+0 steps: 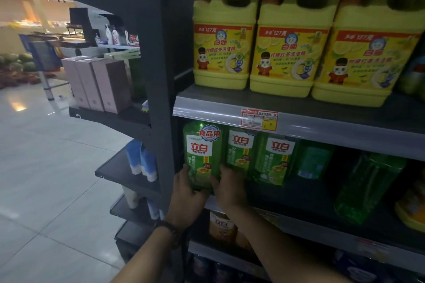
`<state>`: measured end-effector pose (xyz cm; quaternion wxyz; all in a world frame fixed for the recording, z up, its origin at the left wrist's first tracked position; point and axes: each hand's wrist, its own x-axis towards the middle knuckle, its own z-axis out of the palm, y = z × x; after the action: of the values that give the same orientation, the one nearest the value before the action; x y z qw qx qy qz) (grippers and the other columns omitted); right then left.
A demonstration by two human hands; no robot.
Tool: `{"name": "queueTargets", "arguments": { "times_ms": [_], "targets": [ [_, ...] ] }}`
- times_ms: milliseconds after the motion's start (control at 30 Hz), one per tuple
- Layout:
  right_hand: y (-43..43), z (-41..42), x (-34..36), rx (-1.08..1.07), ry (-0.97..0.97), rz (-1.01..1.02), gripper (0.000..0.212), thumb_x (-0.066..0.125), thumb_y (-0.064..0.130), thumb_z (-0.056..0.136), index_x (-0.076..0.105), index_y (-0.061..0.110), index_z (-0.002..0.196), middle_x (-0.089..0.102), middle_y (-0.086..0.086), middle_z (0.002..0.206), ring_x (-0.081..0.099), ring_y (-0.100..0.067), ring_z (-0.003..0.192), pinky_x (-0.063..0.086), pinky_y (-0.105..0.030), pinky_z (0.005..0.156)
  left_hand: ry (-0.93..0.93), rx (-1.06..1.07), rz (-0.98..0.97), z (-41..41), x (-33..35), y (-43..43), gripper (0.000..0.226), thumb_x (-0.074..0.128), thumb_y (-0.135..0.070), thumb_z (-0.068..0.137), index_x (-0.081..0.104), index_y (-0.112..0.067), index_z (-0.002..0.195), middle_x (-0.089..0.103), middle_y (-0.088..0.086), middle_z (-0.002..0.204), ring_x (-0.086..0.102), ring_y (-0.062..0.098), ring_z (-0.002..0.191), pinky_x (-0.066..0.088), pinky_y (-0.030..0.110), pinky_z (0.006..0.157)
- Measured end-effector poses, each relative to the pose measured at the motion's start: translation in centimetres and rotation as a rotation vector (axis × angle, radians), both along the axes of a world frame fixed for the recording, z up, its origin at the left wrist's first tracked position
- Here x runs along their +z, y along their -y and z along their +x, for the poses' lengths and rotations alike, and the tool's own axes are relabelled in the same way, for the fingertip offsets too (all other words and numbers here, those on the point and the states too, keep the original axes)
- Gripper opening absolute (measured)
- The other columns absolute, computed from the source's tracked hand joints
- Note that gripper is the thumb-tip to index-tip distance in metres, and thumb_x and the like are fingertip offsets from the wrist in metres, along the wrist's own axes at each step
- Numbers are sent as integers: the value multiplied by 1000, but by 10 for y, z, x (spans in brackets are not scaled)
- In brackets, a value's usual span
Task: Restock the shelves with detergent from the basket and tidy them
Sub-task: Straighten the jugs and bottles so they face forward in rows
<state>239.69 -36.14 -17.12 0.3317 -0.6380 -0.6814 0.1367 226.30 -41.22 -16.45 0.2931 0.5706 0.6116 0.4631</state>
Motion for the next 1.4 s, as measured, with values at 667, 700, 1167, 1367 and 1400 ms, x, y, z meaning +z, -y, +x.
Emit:
{"name": "queueTargets", "arguments": {
  "times_ms": [667, 700, 1167, 1367, 1400],
  "targets": [
    [69, 87, 20, -86, -212, 22, 27, 72, 33, 99, 71, 21, 123, 76, 5, 116, 66, -8, 101, 51, -23, 85, -283, -132, -21, 39, 19, 39, 62, 72, -15, 92, 47, -15, 148, 46, 9, 140, 49, 29, 131, 39, 32, 107],
    [77, 101, 24, -111, -205, 47, 25, 73, 32, 99, 72, 20, 121, 76, 5, 114, 66, -7, 98, 48, -21, 83, -298, -160, 14, 50, 20, 41, 56, 72, -15, 92, 51, -16, 144, 49, 7, 137, 52, 27, 128, 40, 28, 104],
    [136, 297, 12, -504, -245, 208, 50, 82, 32, 85, 58, 16, 126, 56, -5, 122, 57, -18, 113, 48, -28, 93, -143, -640, -94, 232, 46, 40, 38, 66, -13, 102, 54, -33, 131, 59, -10, 131, 57, 14, 128, 46, 32, 110],
    [144, 327, 0, -483, -213, 160, 69, 86, 28, 83, 49, 17, 141, 51, -6, 135, 54, -24, 126, 48, -32, 104, -102, -692, -128, 289, 56, 31, 32, 66, -6, 101, 57, -19, 128, 62, -18, 114, 64, -16, 100, 43, 1, 79],
    [144, 329, -2, -471, -217, 131, 70, 85, 31, 84, 49, 16, 142, 51, -7, 136, 54, -26, 127, 49, -33, 105, -108, -724, -125, 296, 59, 32, 28, 65, -3, 101, 59, -16, 124, 57, -25, 109, 60, -25, 90, 41, -4, 74]
  ]
}}
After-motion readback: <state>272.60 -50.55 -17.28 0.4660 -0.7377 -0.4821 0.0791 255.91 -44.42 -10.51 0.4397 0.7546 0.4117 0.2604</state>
